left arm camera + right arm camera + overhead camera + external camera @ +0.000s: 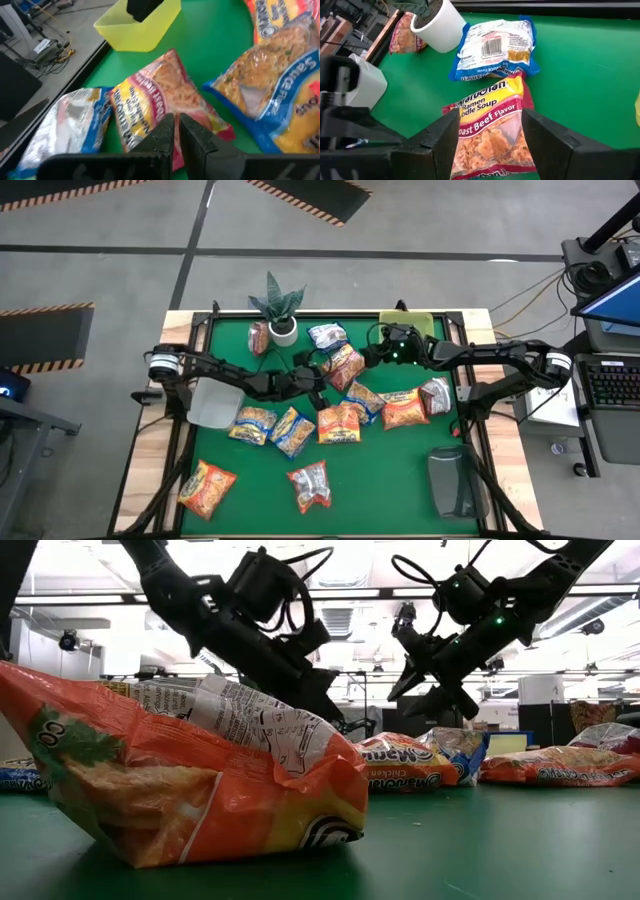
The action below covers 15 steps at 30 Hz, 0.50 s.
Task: Sort Maruchan noodles
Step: Put the red noodle pack into the yellow bin
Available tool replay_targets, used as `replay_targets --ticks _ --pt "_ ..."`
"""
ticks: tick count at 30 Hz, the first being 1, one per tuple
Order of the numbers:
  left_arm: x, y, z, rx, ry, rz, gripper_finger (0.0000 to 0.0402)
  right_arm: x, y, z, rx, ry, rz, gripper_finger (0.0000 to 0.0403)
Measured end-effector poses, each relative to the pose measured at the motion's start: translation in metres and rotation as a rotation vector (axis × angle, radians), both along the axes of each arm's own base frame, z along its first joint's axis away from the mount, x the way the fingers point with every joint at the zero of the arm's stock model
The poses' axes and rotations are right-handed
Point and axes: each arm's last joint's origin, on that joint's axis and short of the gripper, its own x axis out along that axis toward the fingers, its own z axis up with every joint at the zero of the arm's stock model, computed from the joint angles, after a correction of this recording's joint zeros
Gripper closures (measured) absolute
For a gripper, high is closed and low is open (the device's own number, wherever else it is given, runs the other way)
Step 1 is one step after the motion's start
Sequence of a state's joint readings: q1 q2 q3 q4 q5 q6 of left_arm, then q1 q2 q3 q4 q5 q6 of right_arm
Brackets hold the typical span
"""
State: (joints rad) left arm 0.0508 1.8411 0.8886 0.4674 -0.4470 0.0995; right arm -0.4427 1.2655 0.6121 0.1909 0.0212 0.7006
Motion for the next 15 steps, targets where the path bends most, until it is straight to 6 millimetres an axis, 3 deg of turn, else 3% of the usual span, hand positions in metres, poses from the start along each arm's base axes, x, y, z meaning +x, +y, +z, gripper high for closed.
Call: replay_targets --ticks 5,15 --pt "0.008 0.003 -0.019 0.026 0.033 -0.014 0.0401 0.001 0.003 -0.001 0.024 0.004 0.005 0.02" --pt "0.019 0.01 -0.038 0.042 0.125 -0.007 0.0401 -0.005 0.01 -0.012 0.112 0.11 -0.01 0.02"
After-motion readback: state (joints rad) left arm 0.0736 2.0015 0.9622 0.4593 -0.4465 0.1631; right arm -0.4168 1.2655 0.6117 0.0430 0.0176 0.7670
